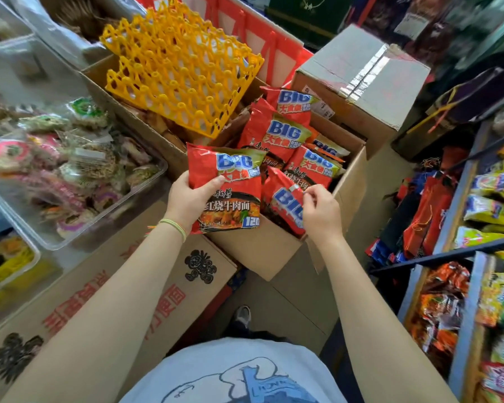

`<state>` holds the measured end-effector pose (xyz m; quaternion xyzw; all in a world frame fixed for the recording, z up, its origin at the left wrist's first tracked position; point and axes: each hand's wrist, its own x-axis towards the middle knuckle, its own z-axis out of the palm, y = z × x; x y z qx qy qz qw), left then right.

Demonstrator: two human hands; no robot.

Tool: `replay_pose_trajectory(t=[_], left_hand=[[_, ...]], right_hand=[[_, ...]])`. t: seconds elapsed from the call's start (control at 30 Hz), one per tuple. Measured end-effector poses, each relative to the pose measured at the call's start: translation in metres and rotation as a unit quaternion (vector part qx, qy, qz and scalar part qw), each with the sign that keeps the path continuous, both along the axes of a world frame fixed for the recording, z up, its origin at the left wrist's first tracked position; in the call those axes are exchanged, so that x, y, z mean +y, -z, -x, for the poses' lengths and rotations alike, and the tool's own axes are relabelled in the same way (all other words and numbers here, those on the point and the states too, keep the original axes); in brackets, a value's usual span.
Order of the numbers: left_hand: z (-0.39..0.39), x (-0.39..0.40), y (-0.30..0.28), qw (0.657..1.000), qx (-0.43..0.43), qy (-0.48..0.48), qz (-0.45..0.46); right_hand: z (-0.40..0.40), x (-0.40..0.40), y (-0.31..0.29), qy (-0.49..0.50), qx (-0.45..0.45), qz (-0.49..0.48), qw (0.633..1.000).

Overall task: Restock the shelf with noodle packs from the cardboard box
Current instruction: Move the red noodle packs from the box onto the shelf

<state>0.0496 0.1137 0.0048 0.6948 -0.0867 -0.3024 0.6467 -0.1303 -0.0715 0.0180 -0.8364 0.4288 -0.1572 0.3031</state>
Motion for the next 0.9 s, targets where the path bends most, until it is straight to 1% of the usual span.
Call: replay_pose_trajectory(t=[0.1,0.17,0.27,0.47,0.53,0.57,0.63,0.7,0.77,0.9], left_hand=[[0.005,0.01,0.005,0.999,0.026,0.027,0.015],[0.012,0.012,0.008,0.997,0.049,0.049,0.029],[0.025,0.012,0.013,0.992,0.075,0.09,0.04],[0.065,0.005,0.018,0.976,0.086,0.2,0.022],[0.086,0.0,0.013,0.965,0.083,0.247,0.012],[0.099,-0.004,0.01,0.957,0.077,0.278,0.004],[0.129,-0.01,0.002,0.931,0.084,0.354,0.002],[0.168,-0.01,-0.012,0.89,0.114,0.442,0.001],[0.209,-0.001,-0.026,0.846,0.14,0.515,-0.007],[0.278,0.034,-0.043,0.778,0.188,0.6,-0.021]], right_hand=[[0.01,0.011,-0.032,0.019,-0.086,-0.047,0.995],[0.021,0.02,-0.049,0.035,-0.134,-0.048,0.989],[0.051,0.034,-0.069,0.094,-0.19,-0.043,0.976],[0.142,0.082,-0.099,0.199,-0.201,-0.064,0.957],[0.172,0.103,-0.105,0.219,-0.208,-0.103,0.948],[0.185,0.113,-0.107,0.224,-0.216,-0.139,0.94],[0.209,0.136,-0.106,0.231,-0.228,-0.233,0.917],[0.232,0.158,-0.103,0.247,-0.223,-0.302,0.893],[0.26,0.18,-0.098,0.281,-0.202,-0.312,0.885],[0.322,0.235,-0.1,0.372,-0.217,-0.261,0.864]])
